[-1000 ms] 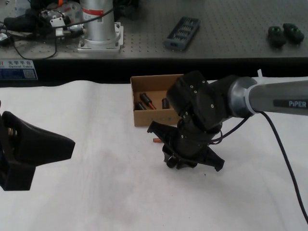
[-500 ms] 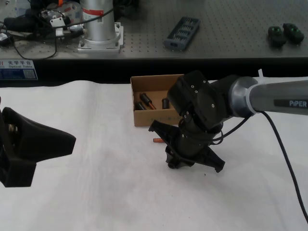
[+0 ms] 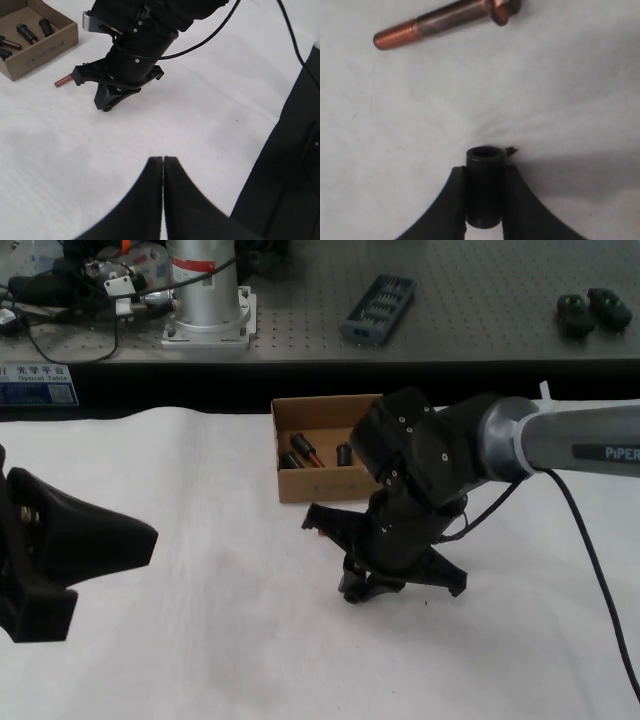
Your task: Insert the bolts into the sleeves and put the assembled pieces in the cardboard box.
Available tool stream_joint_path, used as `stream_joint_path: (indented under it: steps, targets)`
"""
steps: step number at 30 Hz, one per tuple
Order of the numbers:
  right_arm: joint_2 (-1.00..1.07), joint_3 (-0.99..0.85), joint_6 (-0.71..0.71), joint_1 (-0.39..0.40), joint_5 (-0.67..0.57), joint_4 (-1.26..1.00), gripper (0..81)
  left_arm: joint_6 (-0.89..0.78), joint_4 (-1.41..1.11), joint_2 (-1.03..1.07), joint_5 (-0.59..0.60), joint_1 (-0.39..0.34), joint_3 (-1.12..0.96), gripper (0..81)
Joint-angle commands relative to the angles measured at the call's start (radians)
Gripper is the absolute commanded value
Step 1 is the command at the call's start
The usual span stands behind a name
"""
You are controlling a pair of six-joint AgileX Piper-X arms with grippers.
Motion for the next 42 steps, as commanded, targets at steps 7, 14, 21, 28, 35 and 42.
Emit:
stream_joint_path:
  steps: [7,14,21,28,35,42]
  targets:
    - [-0.164,-0.004,-0.557,-0.011,0.019,0.263,3.2,0.019,-0.033,0.064,-0.088,0.002,0.036,0.6]
    - [-0.326,0.014,-0.716,-0.014,0.102,0.364,3.2,0.071,-0.247,0.205,-0.088,0.002,0.036,0.1]
    - [-0.56,0.145,-0.745,-0.047,0.102,0.387,3.2,0.049,-0.292,0.325,-0.09,-0.001,0.034,21.0]
    - [-0.844,0.289,-0.746,-0.074,0.102,0.394,3.2,0.126,-0.38,0.451,-0.146,-0.055,0.019,30.0]
    - [-1.052,0.36,-0.767,-0.079,0.102,0.403,3.2,0.424,-0.395,0.655,-0.141,-0.139,-0.134,30.0]
    - [-1.117,0.386,-0.767,-0.079,0.103,0.414,3.2,0.66,-0.395,0.9,-0.143,-0.194,-0.344,30.0]
